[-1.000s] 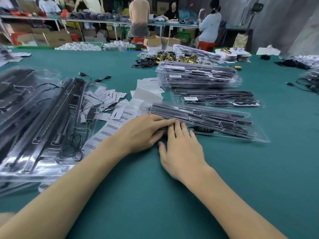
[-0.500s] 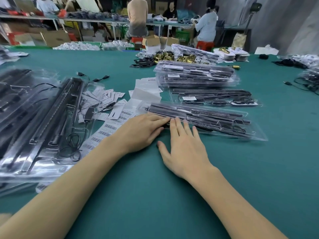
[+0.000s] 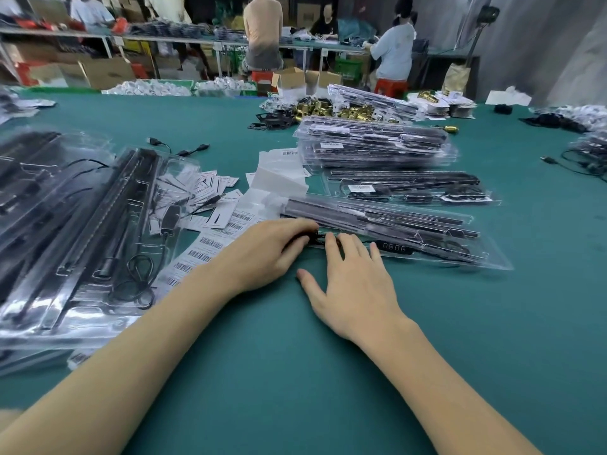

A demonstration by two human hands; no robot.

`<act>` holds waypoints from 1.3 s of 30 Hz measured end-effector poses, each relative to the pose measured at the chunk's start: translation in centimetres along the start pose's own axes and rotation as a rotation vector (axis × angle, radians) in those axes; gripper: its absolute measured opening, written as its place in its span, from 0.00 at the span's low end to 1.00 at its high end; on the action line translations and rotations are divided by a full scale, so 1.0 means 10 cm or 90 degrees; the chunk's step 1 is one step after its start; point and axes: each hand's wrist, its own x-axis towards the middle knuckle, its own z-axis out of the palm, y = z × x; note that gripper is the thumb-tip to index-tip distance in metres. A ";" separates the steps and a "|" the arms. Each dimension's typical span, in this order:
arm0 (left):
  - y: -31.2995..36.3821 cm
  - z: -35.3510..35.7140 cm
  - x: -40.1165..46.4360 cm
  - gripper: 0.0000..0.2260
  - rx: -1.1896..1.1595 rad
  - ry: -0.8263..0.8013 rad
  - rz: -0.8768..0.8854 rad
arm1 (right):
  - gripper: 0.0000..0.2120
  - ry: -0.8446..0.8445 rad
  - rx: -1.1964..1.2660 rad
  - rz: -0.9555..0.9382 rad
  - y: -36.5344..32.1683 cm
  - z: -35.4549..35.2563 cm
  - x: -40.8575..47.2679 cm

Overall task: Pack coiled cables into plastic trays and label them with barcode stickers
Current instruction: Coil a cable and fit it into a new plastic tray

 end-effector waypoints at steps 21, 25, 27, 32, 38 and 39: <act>0.11 0.07 0.06 0.16 0.125 -0.008 0.034 | 0.38 -0.005 0.016 0.016 -0.02 0.03 0.00; 0.11 0.05 0.09 0.15 0.107 -0.004 0.042 | 0.38 -0.020 0.005 0.027 -0.05 0.04 0.00; 0.11 0.05 0.11 0.14 0.131 -0.002 0.053 | 0.38 -0.020 0.001 0.035 -0.04 0.04 -0.01; 0.10 0.07 0.10 0.15 0.228 0.010 0.058 | 0.36 -0.013 -0.001 0.024 0.00 0.03 -0.01; 0.20 0.16 0.12 0.15 0.310 0.004 0.020 | 0.33 -0.009 0.017 0.024 -0.02 0.03 0.00; 0.21 0.15 0.13 0.15 0.297 0.008 0.016 | 0.33 -0.007 0.021 0.024 -0.02 0.02 0.01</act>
